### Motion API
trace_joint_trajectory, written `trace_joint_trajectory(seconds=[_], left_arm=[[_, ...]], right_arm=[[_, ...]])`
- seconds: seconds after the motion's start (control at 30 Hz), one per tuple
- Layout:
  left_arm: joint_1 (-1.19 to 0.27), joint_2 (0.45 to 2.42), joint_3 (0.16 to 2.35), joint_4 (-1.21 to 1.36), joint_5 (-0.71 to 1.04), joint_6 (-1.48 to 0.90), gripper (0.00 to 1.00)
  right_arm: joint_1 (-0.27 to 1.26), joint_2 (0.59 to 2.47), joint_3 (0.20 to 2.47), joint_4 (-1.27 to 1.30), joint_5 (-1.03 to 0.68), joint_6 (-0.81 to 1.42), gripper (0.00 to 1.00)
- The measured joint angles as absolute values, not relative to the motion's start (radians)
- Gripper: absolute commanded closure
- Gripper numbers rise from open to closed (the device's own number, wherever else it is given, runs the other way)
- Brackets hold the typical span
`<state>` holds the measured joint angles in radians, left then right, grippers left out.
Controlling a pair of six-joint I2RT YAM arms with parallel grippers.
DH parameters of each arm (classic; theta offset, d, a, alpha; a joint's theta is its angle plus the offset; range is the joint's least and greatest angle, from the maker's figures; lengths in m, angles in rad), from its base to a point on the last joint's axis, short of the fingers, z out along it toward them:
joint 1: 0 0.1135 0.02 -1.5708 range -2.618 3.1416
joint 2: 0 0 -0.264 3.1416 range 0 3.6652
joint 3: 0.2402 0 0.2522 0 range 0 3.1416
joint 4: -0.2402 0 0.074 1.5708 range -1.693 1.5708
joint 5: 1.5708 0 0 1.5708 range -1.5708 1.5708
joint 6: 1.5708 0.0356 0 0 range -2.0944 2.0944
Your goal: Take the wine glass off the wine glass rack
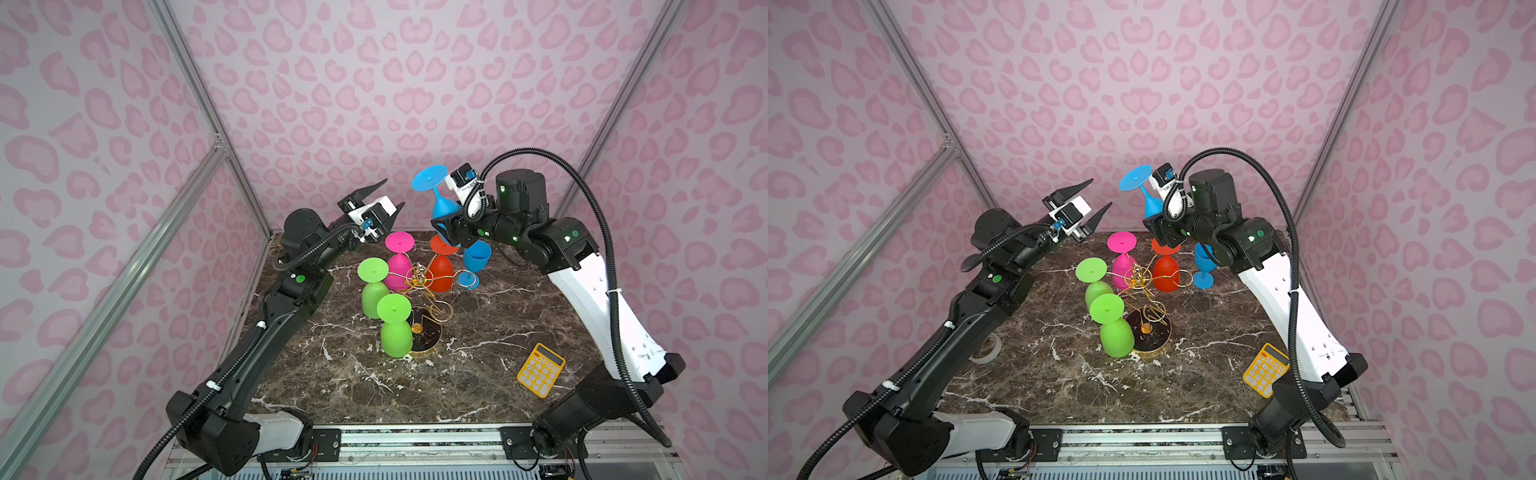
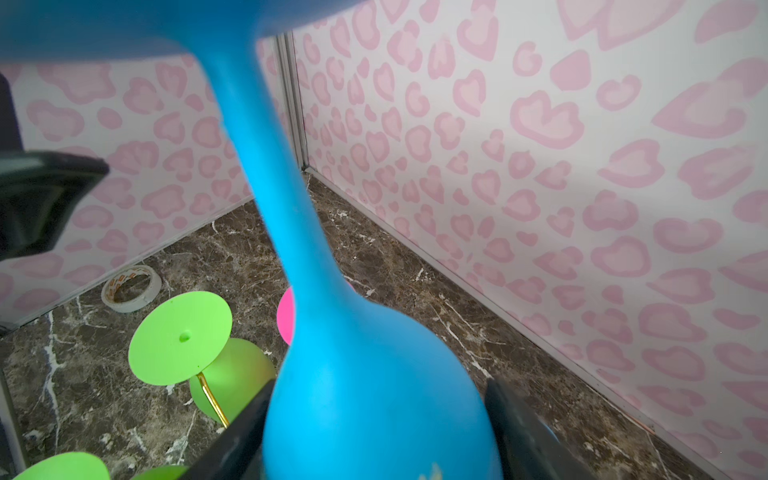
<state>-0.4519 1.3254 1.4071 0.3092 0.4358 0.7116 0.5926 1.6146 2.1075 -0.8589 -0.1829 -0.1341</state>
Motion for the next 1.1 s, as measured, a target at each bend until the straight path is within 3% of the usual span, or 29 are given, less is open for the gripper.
trace_joint_trajectory(seconds=[0.37,0.9,0.97,1.03,1.1], left_arm=[[-0.452,1.355,1.423,0.307,0.501,0.803,0.52],[-0.458,1.363,1.423,0.305,0.496,0.839,0.95],[-0.457,1.363,1.421,0.292,0.476,0.846,0.97],[-0.456,1.362,1.42,0.287,0.471,0.845,0.97],[-0.457,1.361,1.419,0.285,0.47,0.843,0.97]], right_arm=[[0.641,1.66,2.151,-0.908,-0.185,-0.134,0.46],[0.676,1.703,2.194,-0.925,-0.211,-0.104,0.45],[0.677,1.703,2.196,-0.926,-0.21,-0.1,0.45],[0.679,1.702,2.196,-0.926,-0.21,-0.097,0.43],[0.68,1.702,2.196,-0.929,-0.214,-0.09,0.33]])
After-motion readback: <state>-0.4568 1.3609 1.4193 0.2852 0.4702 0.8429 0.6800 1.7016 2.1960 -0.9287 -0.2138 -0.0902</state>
